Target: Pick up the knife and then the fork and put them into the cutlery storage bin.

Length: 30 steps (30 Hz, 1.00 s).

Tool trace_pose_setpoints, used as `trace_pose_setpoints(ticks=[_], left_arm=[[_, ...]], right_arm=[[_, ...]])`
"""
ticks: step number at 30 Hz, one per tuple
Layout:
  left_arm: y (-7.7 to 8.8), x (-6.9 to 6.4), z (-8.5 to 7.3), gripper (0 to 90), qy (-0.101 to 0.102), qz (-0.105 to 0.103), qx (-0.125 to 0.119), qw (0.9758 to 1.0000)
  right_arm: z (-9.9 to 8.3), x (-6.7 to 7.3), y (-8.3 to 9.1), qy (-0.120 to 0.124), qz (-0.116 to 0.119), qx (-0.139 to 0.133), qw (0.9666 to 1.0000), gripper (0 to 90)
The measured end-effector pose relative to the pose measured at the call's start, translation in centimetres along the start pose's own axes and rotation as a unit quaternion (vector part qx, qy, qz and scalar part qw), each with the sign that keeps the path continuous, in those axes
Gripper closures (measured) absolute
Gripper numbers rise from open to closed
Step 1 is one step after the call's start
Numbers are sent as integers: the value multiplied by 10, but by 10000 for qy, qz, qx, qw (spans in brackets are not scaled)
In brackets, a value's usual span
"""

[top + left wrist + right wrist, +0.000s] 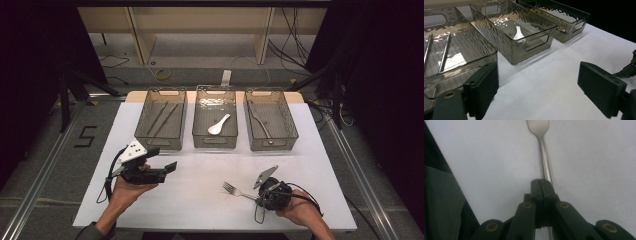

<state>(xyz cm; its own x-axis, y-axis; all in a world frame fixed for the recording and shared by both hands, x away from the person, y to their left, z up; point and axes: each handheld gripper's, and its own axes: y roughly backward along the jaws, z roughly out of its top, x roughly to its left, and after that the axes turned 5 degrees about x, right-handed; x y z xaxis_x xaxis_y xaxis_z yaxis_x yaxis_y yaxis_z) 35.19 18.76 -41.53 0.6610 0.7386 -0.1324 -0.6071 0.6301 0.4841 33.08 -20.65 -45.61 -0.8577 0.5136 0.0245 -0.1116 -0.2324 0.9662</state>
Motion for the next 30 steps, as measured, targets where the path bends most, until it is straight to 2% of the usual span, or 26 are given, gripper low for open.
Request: trace_pose_setpoints(ticks=[1,4,7,11,14,17,25,28,30], left_arm=[[0,0,0,166,2,-5,8,10000],[0,0,0,166,0,-4,2,10000],[0,0,0,166,-6,-1,3,10000],[0,0,0,165,2,-2,-8,10000],[0,0,0,165,1,-4,-7,10000],[0,0,0,165,-8,-5,0,10000],[0,0,0,165,-7,-7,-2,10000],[0,0,0,165,-7,-7,-5,10000],[0,0,0,165,-8,-6,-4,10000]], right_arm=[[1,0,3,0,22,-48,10000,896],[5,-3,11,-65,29,-89,9999,770],[9,-7,11,-142,-100,-37,9998,653],[14,-9,9,-193,-84,24,9998,505],[18,-9,7,-214,-73,86,9997,465],[21,-9,3,-207,-65,162,9996,465],[28,-8,-3,-52,-53,394,9992,623],[30,-7,-4,-74,-65,461,9989,664],[30,-8,-5,70,-96,519,9986,680]])
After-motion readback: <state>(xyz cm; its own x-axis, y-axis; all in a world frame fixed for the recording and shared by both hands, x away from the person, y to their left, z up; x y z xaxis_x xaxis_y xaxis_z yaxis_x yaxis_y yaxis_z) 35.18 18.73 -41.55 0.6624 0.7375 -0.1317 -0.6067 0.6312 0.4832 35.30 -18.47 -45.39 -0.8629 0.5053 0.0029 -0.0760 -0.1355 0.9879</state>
